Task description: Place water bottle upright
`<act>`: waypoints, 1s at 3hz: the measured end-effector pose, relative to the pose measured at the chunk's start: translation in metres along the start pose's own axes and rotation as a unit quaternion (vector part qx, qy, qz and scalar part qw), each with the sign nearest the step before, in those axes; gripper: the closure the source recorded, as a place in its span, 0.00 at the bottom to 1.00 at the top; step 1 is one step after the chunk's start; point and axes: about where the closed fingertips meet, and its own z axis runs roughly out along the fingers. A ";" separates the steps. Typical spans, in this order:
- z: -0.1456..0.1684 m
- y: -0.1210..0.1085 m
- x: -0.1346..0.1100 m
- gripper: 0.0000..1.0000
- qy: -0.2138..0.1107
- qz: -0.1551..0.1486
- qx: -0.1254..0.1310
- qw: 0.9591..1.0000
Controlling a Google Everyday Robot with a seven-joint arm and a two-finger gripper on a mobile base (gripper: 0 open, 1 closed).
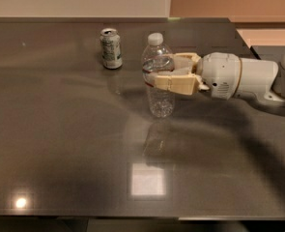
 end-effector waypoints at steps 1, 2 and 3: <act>-0.002 0.000 0.009 1.00 -0.030 -0.009 0.003 1.000; -0.002 -0.003 0.016 1.00 -0.051 -0.010 0.000 0.999; -0.003 -0.005 0.022 1.00 -0.064 -0.007 -0.002 0.998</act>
Offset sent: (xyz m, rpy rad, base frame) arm 0.0071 -0.0113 -0.0276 0.1460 -0.0551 -0.0006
